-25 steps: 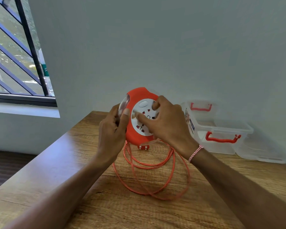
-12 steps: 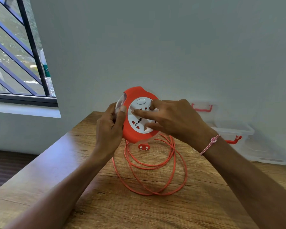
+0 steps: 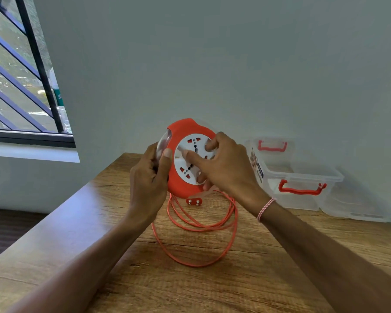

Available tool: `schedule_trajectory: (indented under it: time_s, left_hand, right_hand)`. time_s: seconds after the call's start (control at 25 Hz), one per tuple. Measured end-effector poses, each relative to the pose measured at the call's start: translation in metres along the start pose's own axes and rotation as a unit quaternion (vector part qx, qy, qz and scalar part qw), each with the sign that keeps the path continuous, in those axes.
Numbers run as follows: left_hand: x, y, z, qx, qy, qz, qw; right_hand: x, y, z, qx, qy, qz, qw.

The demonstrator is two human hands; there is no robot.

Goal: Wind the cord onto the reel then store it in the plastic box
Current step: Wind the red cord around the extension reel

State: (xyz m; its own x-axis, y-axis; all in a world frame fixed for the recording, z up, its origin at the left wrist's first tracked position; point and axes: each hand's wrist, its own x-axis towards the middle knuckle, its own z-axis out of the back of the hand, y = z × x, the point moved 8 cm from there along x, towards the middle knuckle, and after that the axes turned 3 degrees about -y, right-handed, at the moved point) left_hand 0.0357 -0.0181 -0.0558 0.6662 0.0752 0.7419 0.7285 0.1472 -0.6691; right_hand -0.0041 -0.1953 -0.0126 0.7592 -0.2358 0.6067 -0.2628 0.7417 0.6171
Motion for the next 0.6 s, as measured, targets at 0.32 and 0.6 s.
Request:
schedule_trajectory:
  time_s: [0.32,0.6]
  left_hand:
    - [0.008,0.012,0.01,-0.029,-0.031,0.06,0.997]
    - [0.003,0.009,0.004,0.0,-0.002,0.041,0.999]
  right_hand:
    - [-0.005,0.044,0.002,-0.329,0.074,0.41,0.847]
    - [-0.013,0.044,0.003,-0.318,0.022,0.435,0.842]
